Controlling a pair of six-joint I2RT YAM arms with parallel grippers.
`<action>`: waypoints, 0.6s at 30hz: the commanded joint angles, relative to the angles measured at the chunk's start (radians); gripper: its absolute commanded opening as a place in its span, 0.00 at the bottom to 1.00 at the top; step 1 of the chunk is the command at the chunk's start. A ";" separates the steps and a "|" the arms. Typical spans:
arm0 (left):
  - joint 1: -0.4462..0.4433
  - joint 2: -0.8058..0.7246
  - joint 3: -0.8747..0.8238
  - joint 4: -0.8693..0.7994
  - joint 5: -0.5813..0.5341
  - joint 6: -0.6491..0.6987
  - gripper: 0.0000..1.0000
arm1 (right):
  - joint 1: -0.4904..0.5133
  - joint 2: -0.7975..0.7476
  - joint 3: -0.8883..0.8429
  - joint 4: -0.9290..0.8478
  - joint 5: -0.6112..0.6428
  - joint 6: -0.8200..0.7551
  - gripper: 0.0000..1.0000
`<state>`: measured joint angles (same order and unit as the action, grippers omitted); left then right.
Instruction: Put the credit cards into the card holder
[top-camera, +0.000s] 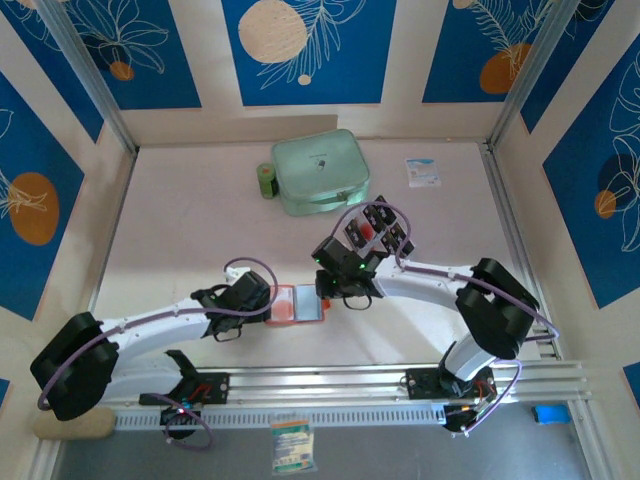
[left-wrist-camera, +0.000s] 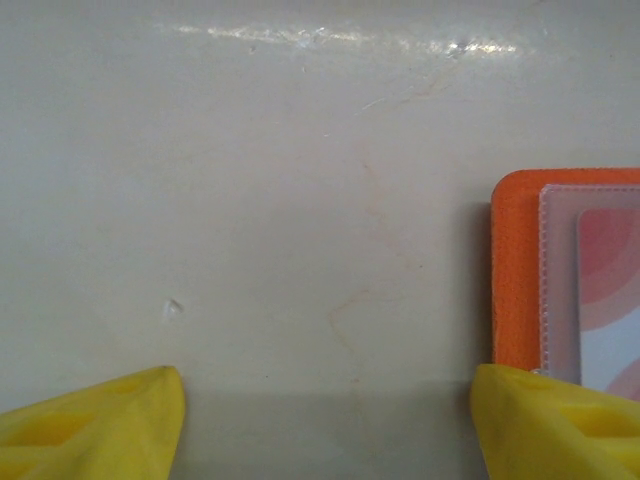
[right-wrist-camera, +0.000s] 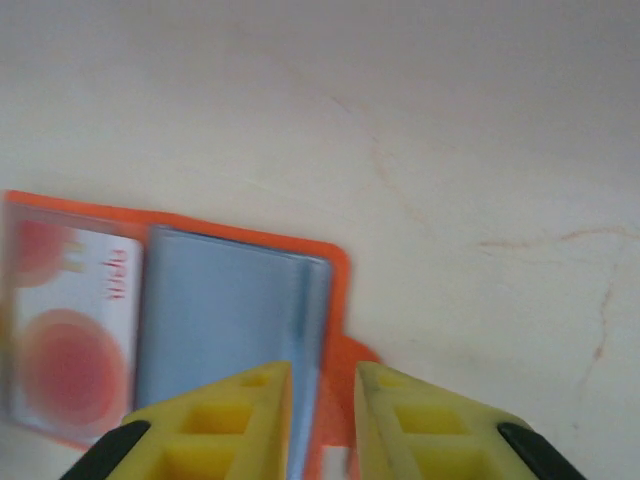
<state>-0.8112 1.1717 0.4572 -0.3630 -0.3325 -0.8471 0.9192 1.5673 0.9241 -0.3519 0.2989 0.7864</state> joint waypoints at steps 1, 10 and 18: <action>0.011 -0.001 0.005 0.009 0.012 0.022 0.75 | 0.020 -0.021 0.044 0.014 -0.042 -0.016 0.20; 0.010 0.002 0.002 0.011 0.011 0.025 0.75 | 0.030 0.070 0.040 0.181 -0.196 0.009 0.00; 0.012 -0.001 -0.002 0.011 0.010 0.026 0.75 | 0.057 0.156 0.060 0.232 -0.239 0.028 0.00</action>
<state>-0.8112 1.1721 0.4572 -0.3550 -0.3298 -0.8318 0.9619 1.7065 0.9550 -0.1490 0.1040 0.8005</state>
